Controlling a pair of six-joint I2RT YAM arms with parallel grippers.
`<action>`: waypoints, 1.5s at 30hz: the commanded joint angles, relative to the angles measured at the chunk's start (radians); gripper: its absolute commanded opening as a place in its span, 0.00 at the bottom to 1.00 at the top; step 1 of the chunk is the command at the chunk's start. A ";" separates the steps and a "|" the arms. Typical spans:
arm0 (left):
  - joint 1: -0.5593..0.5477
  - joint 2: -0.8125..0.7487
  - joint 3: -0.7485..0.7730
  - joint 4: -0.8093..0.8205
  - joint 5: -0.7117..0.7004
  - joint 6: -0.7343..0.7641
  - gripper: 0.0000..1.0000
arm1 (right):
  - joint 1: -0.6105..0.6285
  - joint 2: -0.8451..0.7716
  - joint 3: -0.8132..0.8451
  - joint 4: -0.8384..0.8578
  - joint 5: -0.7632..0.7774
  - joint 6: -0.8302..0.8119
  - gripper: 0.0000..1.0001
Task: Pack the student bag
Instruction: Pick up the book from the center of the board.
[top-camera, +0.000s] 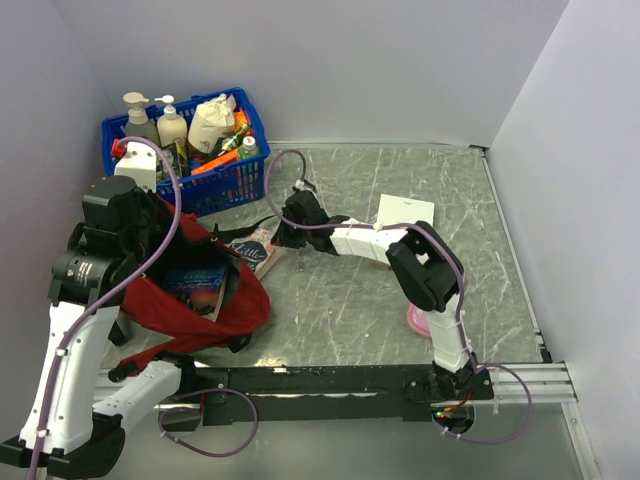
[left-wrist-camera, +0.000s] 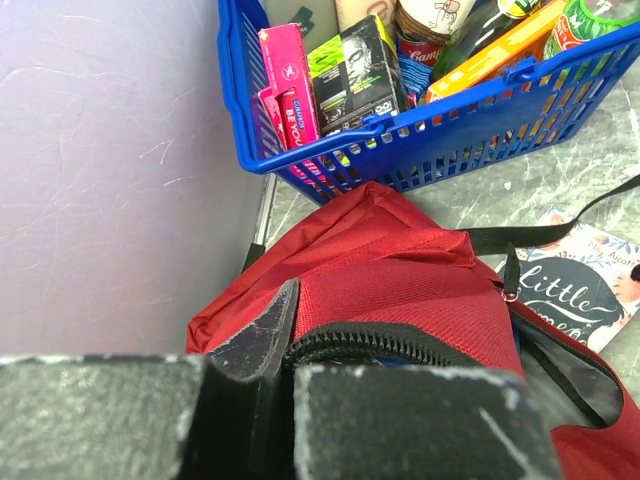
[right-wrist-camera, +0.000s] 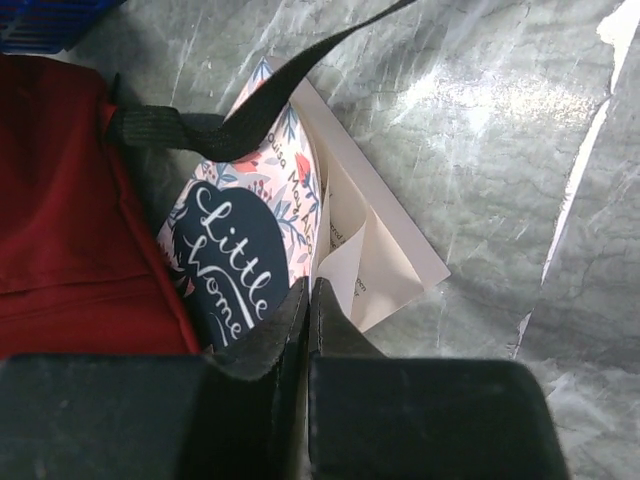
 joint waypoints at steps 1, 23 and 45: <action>0.003 -0.029 0.036 0.187 0.026 -0.016 0.01 | -0.008 -0.003 -0.030 0.037 0.061 0.009 0.00; 0.002 -0.034 -0.224 0.189 0.274 -0.205 0.01 | -0.318 -0.611 -0.409 -0.203 0.003 -0.390 0.00; -0.171 -0.053 -0.456 0.344 0.389 -0.047 0.01 | -0.237 -0.856 -0.465 -0.420 -0.349 -0.526 0.00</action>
